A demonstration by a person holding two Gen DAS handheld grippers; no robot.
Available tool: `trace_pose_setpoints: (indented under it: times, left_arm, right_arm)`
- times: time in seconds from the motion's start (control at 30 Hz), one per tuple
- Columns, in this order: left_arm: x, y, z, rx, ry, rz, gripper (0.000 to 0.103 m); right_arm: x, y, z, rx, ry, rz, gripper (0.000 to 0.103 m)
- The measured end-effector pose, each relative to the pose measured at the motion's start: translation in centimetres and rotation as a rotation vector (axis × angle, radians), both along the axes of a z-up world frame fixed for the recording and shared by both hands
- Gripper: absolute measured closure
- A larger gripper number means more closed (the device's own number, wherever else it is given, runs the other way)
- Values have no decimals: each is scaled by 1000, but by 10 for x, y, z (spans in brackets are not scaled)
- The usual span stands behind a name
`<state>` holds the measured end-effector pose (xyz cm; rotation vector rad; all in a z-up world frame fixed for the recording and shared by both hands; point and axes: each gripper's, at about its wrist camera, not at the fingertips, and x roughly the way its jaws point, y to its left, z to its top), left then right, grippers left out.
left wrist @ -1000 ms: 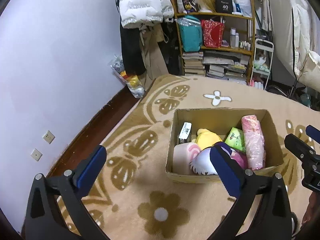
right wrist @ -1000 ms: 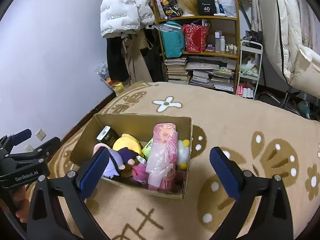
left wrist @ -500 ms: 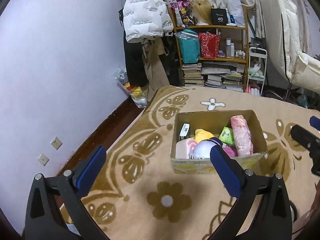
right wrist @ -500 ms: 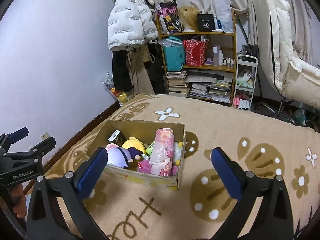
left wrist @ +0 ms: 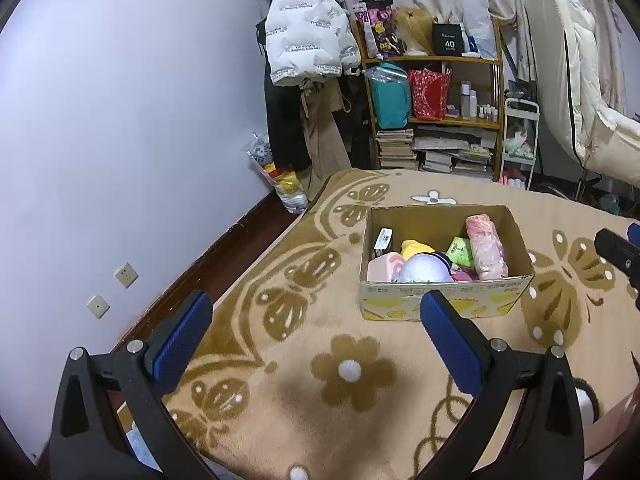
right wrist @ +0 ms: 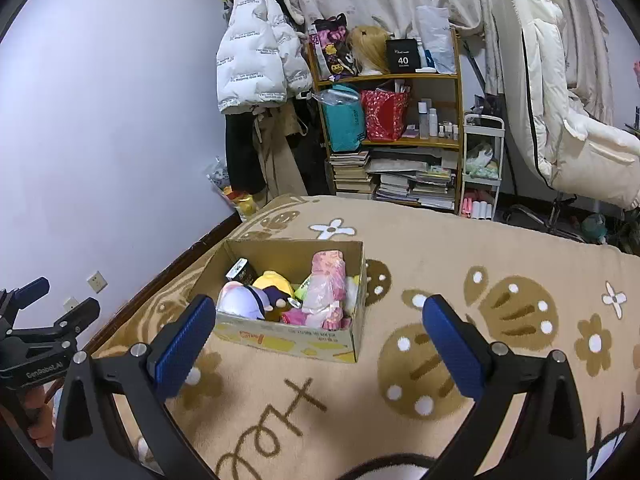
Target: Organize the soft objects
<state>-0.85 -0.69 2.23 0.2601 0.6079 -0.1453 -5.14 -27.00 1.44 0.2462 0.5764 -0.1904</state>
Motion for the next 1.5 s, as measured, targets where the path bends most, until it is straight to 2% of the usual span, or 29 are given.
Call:
trace_pose_setpoints:
  times: [0.2, 0.43, 0.53, 1.5]
  left_arm:
    - [-5, 8, -10, -47, -37, -11, 0]
    - [2, 9, -23, -44, -13, 0, 0]
    - [6, 9, -26, -77, 19, -12, 0]
    - [12, 3, -33, -50, 22, -5, 0]
  right_arm:
    - [-8, 4, -12, -43, -10, -16, 0]
    - [-11, -1, -30, -34, -8, -48, 0]
    - [-11, -3, -34, -30, -3, -47, 0]
    - [-7, -5, -50, -33, 45, -48, 0]
